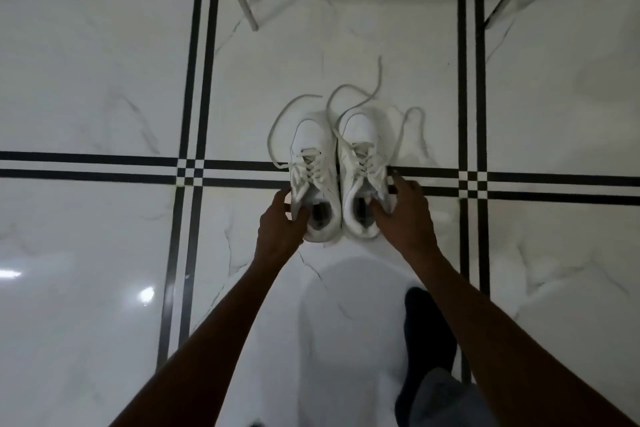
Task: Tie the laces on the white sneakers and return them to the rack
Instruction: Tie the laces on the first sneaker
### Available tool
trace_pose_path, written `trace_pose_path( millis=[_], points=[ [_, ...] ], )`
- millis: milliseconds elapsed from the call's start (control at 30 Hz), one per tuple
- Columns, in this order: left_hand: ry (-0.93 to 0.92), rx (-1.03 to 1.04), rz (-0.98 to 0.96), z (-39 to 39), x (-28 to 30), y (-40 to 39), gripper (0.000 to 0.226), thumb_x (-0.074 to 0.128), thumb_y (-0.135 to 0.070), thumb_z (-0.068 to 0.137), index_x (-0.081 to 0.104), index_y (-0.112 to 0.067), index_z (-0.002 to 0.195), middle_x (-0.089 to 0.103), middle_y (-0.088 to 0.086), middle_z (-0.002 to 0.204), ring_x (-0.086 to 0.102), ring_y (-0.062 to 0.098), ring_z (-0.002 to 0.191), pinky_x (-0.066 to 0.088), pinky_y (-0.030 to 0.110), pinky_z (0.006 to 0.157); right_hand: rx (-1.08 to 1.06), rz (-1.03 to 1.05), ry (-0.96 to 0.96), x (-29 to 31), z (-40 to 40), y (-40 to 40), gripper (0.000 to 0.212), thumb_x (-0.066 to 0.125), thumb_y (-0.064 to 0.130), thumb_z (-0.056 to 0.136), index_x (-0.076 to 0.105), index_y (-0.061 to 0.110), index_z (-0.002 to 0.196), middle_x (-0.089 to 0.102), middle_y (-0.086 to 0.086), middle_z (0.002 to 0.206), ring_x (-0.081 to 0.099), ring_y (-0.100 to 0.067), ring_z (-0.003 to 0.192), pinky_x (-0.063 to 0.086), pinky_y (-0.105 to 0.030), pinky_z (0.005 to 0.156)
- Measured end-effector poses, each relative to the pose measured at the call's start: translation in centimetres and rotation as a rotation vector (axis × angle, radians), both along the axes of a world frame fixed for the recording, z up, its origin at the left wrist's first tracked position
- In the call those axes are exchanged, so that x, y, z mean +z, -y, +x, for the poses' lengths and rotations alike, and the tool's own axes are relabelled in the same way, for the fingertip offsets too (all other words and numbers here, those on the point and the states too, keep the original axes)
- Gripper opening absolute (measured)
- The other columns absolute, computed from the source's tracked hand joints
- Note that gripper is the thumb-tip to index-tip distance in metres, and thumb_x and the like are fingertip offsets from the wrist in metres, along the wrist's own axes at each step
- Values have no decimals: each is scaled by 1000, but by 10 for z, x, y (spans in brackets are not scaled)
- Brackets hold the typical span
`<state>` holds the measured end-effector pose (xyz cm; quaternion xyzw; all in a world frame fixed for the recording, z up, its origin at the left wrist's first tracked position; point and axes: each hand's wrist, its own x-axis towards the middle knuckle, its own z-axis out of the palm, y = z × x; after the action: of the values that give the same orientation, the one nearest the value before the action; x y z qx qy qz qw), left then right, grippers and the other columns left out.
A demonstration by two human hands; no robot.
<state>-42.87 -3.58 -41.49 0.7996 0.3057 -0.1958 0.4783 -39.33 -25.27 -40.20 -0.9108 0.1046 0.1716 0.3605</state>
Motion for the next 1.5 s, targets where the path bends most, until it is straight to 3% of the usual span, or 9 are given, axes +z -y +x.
trace_pose_path(
  millis=[100,200,367,500,600,700,1067,1200,1500],
  points=[
    [131,-35,106,4,8,1,51,63,-49,92,54,-26,136,61,1,128,62,20,112,56,39,91,69,-126,272,25,2,-19,36,70,33,88,61,14,117,56,-6,120,55,-20,111,56,-32,83],
    [322,-19,114,12,17,4,37,62,-46,95,63,-28,127,61,-7,117,61,17,113,54,36,91,167,-97,330,31,12,-47,18,66,29,92,67,14,102,58,-4,111,62,-15,96,58,-27,76],
    [438,-28,154,28,-4,-3,18,70,-32,92,71,-17,103,69,-1,102,69,13,89,60,32,76,335,-110,193,0,33,-78,32,60,38,95,56,17,70,54,0,71,53,-13,64,36,-27,58],
    [490,-35,167,33,-18,-10,17,74,-27,88,74,-14,98,72,-1,95,67,10,86,58,31,78,365,-195,139,-6,47,-87,40,72,39,86,49,19,60,50,3,62,52,-15,58,33,-26,48],
    [531,-10,153,34,-21,-13,12,74,-24,89,72,-12,92,73,-2,86,68,10,81,57,31,74,356,-186,105,-5,53,-89,5,68,17,87,69,13,83,71,-5,90,68,-23,82,56,-34,67],
    [568,9,154,30,-19,-9,9,70,-20,92,67,-11,91,69,-7,81,66,6,77,56,29,71,339,-85,101,0,50,-91,13,59,5,86,62,18,86,69,-7,103,66,-25,92,54,-34,75],
    [622,-69,309,6,-9,-5,11,47,1,95,54,-8,96,67,8,79,62,27,68,52,45,62,164,49,293,1,14,-97,18,54,-1,88,50,17,88,61,-3,79,59,-22,73,48,-34,62],
    [646,8,268,3,-5,-7,14,38,-11,92,51,-6,96,71,10,84,65,26,72,50,39,60,134,15,355,5,11,-107,19,54,-1,88,57,11,102,60,-2,82,53,-17,73,37,-27,60],
    [637,91,294,11,-10,-6,7,53,-6,95,57,-2,93,68,10,77,62,29,68,49,39,61,-13,67,331,-3,6,-108,21,46,-1,89,55,11,103,59,-6,75,59,-27,70,36,-29,53]
  ],
)
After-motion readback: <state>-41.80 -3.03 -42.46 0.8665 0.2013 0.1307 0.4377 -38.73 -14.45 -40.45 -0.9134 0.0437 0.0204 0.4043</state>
